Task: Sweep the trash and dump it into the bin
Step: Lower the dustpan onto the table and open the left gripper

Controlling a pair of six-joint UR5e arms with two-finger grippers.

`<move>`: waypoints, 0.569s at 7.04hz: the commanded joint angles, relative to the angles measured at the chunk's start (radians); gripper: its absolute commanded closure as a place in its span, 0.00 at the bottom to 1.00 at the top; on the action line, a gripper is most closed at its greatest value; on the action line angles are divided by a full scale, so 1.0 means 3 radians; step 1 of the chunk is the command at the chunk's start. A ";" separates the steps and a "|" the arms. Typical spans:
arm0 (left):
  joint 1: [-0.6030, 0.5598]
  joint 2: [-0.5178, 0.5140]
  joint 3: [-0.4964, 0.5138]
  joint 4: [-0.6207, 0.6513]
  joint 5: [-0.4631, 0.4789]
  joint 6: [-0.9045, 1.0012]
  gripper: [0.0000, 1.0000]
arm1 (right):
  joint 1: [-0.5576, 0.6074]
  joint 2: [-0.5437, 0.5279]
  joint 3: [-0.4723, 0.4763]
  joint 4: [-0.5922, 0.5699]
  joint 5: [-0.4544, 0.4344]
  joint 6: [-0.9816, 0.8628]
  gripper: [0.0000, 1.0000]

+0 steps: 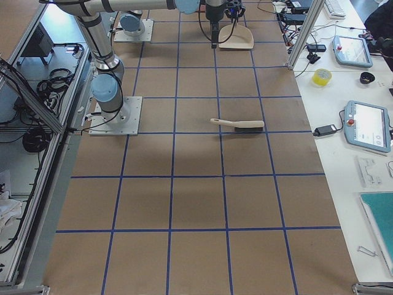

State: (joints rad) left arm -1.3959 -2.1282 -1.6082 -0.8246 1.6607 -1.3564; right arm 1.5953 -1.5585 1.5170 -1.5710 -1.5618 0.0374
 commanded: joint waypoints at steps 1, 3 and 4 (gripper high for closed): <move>0.0000 0.0027 -0.0034 0.0003 0.0012 -0.0004 0.69 | -0.0005 0.0000 0.0021 0.0001 0.0001 0.0008 0.00; 0.0000 0.0063 -0.0014 0.0008 0.0022 -0.0004 0.48 | -0.0005 0.0000 0.0021 0.0001 0.0001 0.0008 0.00; 0.0005 0.0119 -0.0018 -0.0012 0.0017 0.0001 0.42 | -0.0005 0.0000 0.0021 0.0001 0.0001 0.0013 0.00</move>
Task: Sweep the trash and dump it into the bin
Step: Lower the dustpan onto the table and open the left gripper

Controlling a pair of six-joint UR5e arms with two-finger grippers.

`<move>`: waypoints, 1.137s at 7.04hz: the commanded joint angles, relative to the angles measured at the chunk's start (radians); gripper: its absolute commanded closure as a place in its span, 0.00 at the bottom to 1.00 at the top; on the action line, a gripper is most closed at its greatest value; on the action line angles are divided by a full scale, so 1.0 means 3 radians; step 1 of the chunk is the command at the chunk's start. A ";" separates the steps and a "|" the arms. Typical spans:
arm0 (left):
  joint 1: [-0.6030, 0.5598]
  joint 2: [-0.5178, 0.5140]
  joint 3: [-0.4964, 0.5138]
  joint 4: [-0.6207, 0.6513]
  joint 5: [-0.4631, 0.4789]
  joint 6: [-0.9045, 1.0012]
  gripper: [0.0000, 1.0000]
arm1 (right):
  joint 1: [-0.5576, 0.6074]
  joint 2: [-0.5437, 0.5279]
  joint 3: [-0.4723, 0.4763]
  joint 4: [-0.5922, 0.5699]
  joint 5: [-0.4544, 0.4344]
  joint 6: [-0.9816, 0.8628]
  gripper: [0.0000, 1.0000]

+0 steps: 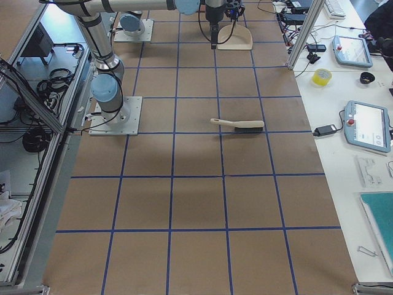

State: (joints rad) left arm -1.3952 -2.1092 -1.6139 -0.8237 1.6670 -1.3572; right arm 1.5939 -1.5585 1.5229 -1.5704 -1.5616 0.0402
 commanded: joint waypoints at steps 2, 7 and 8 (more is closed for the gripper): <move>-0.0023 0.0132 0.0001 -0.0046 -0.0009 0.0029 0.37 | 0.0000 0.0000 -0.0004 -0.0001 0.0000 0.0004 0.00; -0.0053 0.0913 0.0169 -0.0561 -0.0085 0.2329 0.18 | 0.0000 0.0000 -0.0004 -0.0001 -0.0005 0.0004 0.00; -0.0048 0.1016 0.0185 -0.0725 -0.0258 0.2503 0.21 | 0.0000 0.0000 -0.0004 -0.0001 -0.0005 0.0004 0.00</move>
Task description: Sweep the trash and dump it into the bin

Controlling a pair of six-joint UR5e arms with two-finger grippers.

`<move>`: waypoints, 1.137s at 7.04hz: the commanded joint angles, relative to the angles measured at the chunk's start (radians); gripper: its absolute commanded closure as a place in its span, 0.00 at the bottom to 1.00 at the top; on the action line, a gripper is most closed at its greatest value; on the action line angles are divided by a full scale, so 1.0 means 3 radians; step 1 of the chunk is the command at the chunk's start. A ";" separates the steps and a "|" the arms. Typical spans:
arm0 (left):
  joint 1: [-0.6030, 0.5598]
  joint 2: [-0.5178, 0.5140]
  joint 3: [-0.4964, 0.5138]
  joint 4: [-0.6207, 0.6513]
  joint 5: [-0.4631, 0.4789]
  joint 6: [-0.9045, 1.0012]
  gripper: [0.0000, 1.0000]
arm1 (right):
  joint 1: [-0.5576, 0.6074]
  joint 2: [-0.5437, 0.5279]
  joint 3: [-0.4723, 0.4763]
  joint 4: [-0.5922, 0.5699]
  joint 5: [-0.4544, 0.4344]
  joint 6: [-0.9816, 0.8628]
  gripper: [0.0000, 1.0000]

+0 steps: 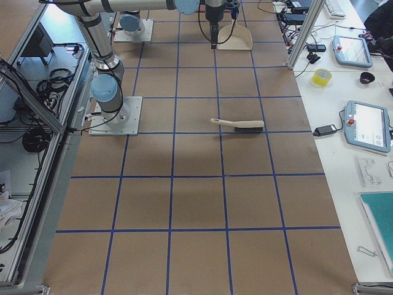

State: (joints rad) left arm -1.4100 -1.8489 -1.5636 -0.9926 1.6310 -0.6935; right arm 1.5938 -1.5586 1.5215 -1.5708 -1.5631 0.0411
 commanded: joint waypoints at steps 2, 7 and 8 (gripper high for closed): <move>-0.0253 0.0404 0.0032 -0.0412 -0.0180 0.1032 0.22 | 0.0000 0.0000 0.0001 0.0000 0.0000 0.0001 0.00; -0.0469 0.0932 0.0078 -0.1881 -0.0185 0.1869 0.00 | 0.0000 0.0000 0.0001 0.0000 0.0000 0.0006 0.00; -0.0525 0.0957 0.0007 -0.1856 -0.0180 0.1882 0.00 | 0.0000 0.0000 0.0001 0.0005 0.0000 0.0006 0.00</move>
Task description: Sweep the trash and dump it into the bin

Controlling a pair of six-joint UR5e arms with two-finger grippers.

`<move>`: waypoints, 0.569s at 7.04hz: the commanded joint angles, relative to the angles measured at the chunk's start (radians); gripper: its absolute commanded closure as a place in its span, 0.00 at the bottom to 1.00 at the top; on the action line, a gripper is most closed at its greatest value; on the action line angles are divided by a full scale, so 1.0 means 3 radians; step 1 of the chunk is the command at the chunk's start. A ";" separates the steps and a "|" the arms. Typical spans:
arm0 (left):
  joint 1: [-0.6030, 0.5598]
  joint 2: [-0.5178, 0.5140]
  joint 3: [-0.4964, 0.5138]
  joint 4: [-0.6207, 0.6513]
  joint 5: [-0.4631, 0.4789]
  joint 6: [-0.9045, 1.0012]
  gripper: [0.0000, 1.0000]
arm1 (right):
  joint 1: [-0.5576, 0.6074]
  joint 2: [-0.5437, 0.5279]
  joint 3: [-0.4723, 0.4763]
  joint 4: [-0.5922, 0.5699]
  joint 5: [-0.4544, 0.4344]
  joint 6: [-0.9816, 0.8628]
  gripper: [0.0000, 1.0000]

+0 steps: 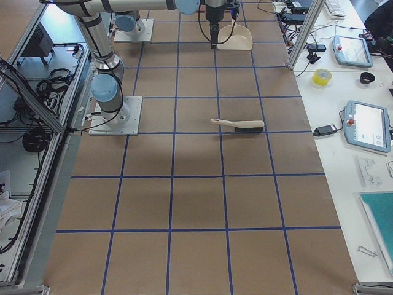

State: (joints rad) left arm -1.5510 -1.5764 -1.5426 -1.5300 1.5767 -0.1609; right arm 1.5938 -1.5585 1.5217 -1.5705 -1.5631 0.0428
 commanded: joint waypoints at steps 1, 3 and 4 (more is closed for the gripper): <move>-0.0051 0.0065 -0.0104 -0.0064 0.0036 0.0117 0.00 | 0.0000 0.0000 0.0000 -0.0001 0.0000 0.0000 0.00; -0.0046 0.0059 -0.0115 -0.0090 0.0001 0.0456 0.00 | 0.0000 0.0000 0.0005 -0.0006 0.0000 -0.0005 0.00; -0.0040 0.0075 -0.0115 -0.0110 0.0001 0.0662 0.00 | 0.0000 0.0000 0.0005 -0.0001 0.0000 -0.0010 0.00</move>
State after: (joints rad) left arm -1.5645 -1.5590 -1.5760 -1.5582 1.5787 -0.0372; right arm 1.5938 -1.5585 1.5230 -1.5714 -1.5631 0.0415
